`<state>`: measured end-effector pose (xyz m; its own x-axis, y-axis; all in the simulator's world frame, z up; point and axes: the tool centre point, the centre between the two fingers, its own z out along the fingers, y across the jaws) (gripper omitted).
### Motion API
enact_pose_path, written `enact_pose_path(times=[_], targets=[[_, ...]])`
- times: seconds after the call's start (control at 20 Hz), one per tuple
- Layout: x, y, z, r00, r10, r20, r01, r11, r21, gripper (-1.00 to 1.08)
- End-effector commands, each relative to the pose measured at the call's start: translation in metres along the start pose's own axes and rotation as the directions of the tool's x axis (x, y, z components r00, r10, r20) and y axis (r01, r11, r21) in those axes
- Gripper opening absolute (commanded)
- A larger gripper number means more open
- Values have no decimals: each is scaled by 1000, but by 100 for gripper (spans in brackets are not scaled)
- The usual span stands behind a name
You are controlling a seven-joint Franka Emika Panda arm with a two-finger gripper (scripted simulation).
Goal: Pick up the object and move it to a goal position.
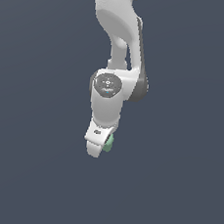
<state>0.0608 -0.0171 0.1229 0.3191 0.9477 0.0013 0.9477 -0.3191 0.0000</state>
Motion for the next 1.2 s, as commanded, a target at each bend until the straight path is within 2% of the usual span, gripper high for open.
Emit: enact_pose_path(times=[0.0, 0.6, 1.15], targets=[[4, 10, -18, 1000, 0, 0, 0, 1000, 0, -100], [19, 56, -89, 1000, 0, 0, 0, 1000, 0, -100], [26, 78, -120, 1000, 0, 1, 0, 1000, 0, -100]])
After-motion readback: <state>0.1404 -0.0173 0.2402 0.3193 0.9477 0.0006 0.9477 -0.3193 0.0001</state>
